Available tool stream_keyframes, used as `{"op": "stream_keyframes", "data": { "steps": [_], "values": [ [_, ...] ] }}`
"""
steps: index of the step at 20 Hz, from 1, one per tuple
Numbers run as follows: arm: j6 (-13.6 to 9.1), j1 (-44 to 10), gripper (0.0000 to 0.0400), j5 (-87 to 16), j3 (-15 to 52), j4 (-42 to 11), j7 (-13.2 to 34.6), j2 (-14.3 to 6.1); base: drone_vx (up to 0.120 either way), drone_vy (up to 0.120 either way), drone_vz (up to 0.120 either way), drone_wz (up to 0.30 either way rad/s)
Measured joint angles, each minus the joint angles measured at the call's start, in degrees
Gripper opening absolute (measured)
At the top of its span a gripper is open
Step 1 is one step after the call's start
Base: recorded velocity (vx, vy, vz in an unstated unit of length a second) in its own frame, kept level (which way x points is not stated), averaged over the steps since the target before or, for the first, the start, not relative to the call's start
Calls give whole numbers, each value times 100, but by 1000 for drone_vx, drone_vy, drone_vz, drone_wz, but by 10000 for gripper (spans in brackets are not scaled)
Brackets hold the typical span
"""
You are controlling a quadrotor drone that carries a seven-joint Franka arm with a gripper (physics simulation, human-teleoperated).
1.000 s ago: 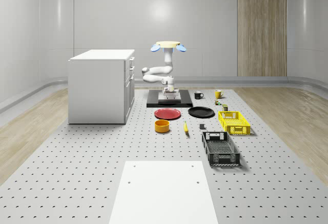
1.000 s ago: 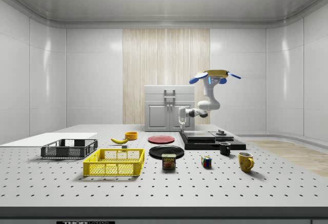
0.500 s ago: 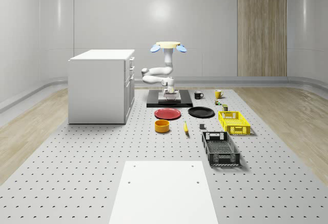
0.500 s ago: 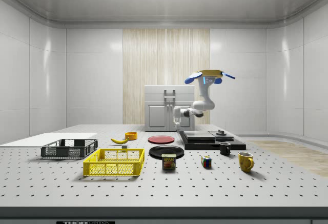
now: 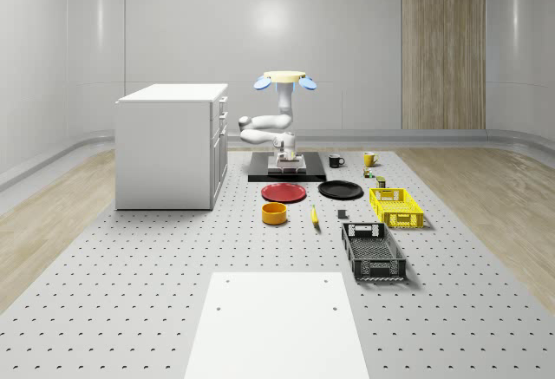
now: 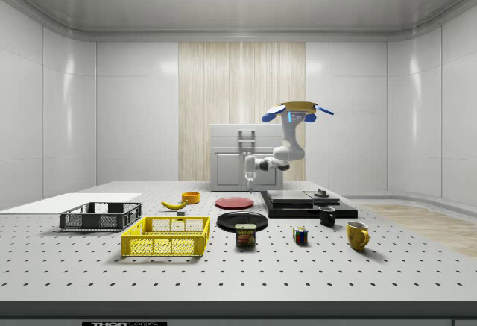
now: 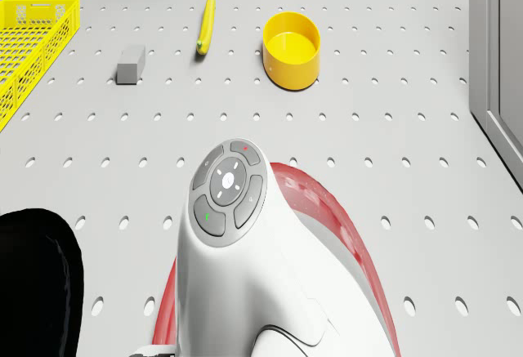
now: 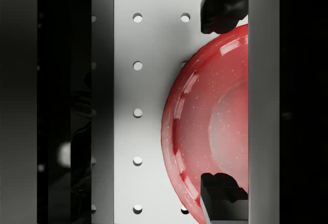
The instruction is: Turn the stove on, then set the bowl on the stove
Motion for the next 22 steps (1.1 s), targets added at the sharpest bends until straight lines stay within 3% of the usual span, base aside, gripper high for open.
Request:
{"op": "stream_keyframes", "data": {
  "steps": [18,22],
  "values": [
    [69,-29,400,34,12,5,23,-75,120,0,0,0],
    [83,-35,400,41,14,6,27,-89,120,0,50,0]
  ]
}}
